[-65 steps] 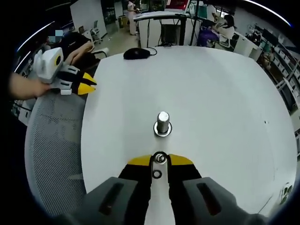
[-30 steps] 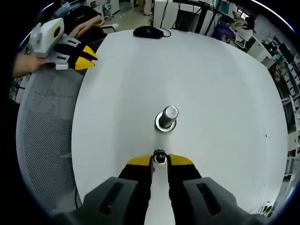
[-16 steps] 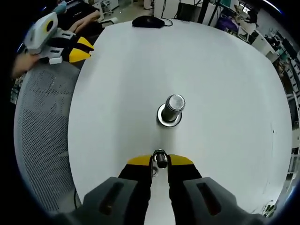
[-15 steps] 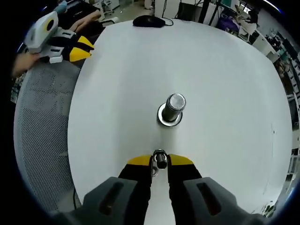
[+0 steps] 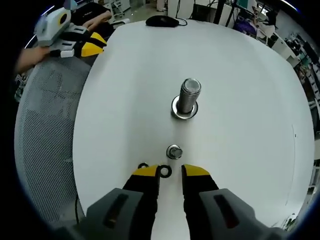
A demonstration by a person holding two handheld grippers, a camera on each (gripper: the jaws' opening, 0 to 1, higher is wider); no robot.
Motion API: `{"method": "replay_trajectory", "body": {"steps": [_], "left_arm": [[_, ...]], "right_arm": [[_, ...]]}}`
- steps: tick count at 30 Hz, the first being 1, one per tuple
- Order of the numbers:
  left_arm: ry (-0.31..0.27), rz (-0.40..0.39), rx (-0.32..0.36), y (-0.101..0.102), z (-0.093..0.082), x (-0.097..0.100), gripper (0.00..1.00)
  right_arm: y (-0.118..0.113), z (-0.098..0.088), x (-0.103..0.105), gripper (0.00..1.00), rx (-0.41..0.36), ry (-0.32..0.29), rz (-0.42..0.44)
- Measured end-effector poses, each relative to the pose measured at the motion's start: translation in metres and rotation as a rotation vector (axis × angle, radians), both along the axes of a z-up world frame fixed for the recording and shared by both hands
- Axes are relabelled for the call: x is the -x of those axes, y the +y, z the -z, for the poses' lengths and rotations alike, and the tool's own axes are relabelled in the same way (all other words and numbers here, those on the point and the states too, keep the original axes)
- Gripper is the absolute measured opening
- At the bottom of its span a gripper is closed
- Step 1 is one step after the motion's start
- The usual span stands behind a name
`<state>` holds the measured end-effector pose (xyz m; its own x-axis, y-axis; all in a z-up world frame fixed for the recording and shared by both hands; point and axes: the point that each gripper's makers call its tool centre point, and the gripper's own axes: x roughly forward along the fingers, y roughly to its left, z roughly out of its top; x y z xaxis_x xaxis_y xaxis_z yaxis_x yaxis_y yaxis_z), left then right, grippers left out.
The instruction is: Place the washer onto the threaded stud by aligning its center hole with the stud, sliding it down to the base, and recovering from edge contact or off-axis alignment until the washer reaches the visible bottom stop.
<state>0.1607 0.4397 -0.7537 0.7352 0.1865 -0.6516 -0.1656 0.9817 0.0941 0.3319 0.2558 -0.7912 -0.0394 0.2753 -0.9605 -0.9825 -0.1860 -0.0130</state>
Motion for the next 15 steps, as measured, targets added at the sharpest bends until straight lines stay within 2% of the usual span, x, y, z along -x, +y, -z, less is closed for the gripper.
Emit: {"method": "replay_trajectory", "body": {"steps": [6, 15], "left_arm": [[-0.002, -0.002, 0.0, -0.0001, -0.0006, 0.0003, 0.08], [-0.002, -0.005, 0.001, 0.0006, -0.0002, 0.0003, 0.08]], "right_arm": [[-0.0046, 0.0075, 0.0055, 0.19, 0.031, 0.008, -0.01], [-0.0066, 0.0006, 0.0076, 0.15, 0.041, -0.018, -0.049]]}}
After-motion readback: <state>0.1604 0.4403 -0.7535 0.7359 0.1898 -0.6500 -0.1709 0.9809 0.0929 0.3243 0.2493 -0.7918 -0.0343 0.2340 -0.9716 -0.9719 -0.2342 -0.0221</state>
